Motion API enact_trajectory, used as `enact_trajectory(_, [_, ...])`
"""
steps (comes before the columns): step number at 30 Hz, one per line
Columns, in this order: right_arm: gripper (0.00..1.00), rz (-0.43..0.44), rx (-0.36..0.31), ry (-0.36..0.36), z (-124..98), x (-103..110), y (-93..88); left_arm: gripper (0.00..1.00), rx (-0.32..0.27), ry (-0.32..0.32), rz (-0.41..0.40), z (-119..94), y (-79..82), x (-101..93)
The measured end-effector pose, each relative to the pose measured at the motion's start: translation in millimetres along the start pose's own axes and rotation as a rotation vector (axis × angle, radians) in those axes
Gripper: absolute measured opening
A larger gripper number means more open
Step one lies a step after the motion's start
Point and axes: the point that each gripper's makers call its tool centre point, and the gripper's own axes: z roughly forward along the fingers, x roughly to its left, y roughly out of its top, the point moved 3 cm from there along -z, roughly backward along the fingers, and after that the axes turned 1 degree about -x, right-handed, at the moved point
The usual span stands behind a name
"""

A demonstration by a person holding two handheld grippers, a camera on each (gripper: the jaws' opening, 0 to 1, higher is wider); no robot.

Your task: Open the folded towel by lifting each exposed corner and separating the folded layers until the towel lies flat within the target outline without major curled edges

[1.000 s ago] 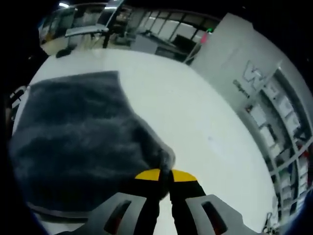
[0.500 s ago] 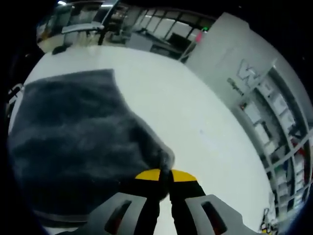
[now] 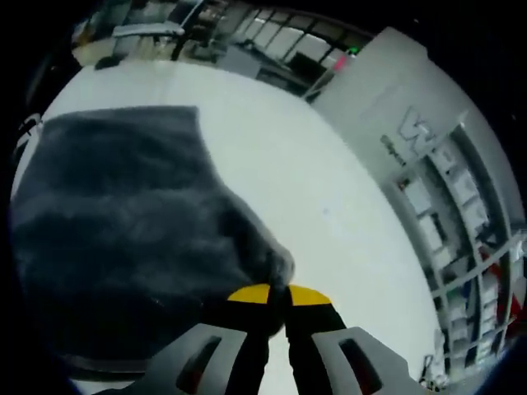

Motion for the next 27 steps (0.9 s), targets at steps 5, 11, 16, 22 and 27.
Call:
enact_trajectory(5, [0.01, -0.025, 0.001, -0.016, -2, -3, -4.2, 0.07, -0.003, -0.008, -0.012, 5, 2.0, -3.3])
enact_trajectory(11, [0.01, -0.043, 0.003, -0.018, -3, -8, -6.6, 0.07, 0.003, -0.015, -0.014, 14, 1.6, -10.9])
enact_trajectory(16, [0.01, -0.063, 0.019, -0.019, -2, -9, -9.8, 0.07, 0.009, -0.015, -0.008, 20, 3.8, -14.7])
enact_trajectory(22, [0.01, -0.082, 0.032, -0.032, -4, -14, -17.3, 0.07, 0.009, -0.024, -0.006, 29, 4.6, -25.9])
enact_trajectory(27, [0.01, -0.104, 0.042, -0.043, -6, -20, -23.3, 0.07, 0.004, -0.027, -0.020, 41, 5.2, -31.2])
